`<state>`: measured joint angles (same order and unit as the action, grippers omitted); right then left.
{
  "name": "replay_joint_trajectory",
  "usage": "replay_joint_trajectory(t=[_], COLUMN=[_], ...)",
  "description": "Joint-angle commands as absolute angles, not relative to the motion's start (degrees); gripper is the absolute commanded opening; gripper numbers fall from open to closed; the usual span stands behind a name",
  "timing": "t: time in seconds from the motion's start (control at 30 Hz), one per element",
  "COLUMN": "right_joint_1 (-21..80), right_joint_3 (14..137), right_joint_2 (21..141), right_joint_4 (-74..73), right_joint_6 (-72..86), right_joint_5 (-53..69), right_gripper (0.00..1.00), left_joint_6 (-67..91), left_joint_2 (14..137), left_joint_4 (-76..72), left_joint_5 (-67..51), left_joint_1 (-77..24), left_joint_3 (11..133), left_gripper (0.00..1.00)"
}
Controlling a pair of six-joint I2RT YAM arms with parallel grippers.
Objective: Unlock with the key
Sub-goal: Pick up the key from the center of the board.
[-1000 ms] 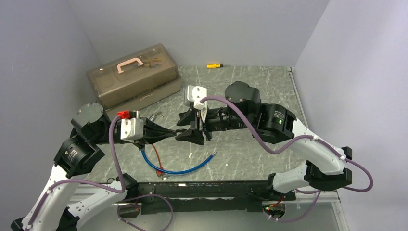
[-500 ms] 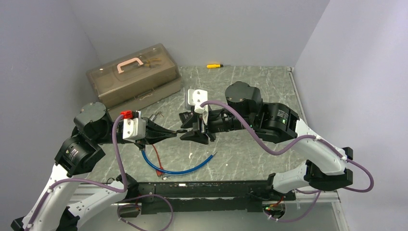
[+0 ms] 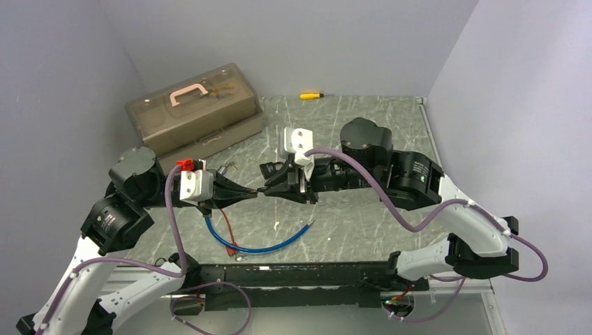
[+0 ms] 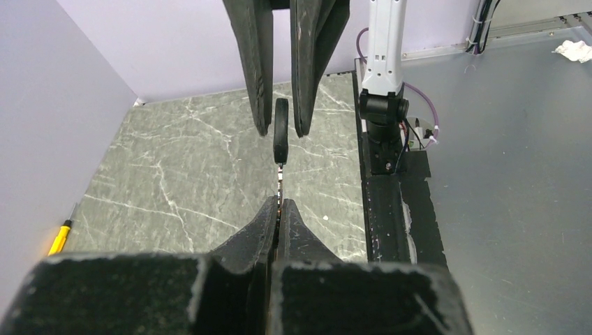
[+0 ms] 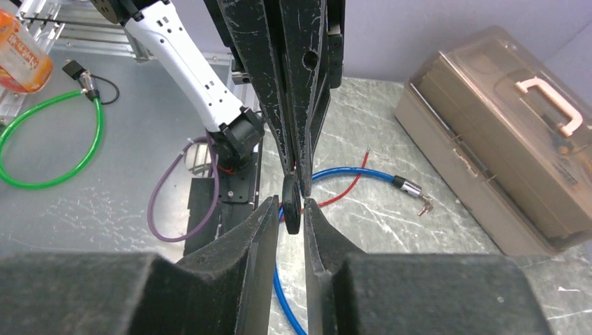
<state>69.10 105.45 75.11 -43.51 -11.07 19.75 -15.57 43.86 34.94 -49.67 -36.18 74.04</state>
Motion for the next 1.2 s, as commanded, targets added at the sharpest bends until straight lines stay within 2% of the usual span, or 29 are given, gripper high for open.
replay_joint_trajectory(t=[0.0,0.13,0.27,0.4,0.7,0.8,0.93,1.17], right_joint_1=[69.4,69.3,69.4,69.4,69.4,69.4,69.4,69.4], right_joint_3=[104.0,104.7,105.4,105.1,105.5,105.4,105.1,104.8], right_joint_2=[72.1,73.1,74.2,74.4,74.9,75.2,75.2,75.0], right_joint_4=[-37.7,-38.9,-39.9,-39.7,-39.9,-40.3,-40.4,-40.3], right_joint_6=[-12.1,-11.9,-11.7,-11.9,-11.8,-12.0,-12.1,-12.2], right_joint_5=[19.4,20.8,21.9,21.8,21.6,21.3,21.0,19.9], right_gripper=[0.21,0.20,0.28,0.29,0.18,0.27,0.29,0.10], left_joint_6=[-15.7,-15.6,-15.5,-15.5,-15.3,-15.3,-15.2,-14.8], left_joint_2=[44.2,44.3,44.5,44.5,44.5,44.6,44.6,44.6], left_joint_4=[33.6,33.4,33.4,33.5,33.4,33.3,33.2,32.9], left_joint_5=[-50.7,-50.7,-50.8,-50.9,-51.2,-51.4,-51.6,-51.9], left_joint_1=[-35.9,-35.8,-35.7,-35.7,-35.7,-35.7,-35.6,-35.5], left_joint_3=[75.1,75.4,75.7,75.8,76.0,76.1,76.2,76.1], left_gripper=[0.00,0.00,0.00,0.00,0.00,0.00,0.00,0.00])
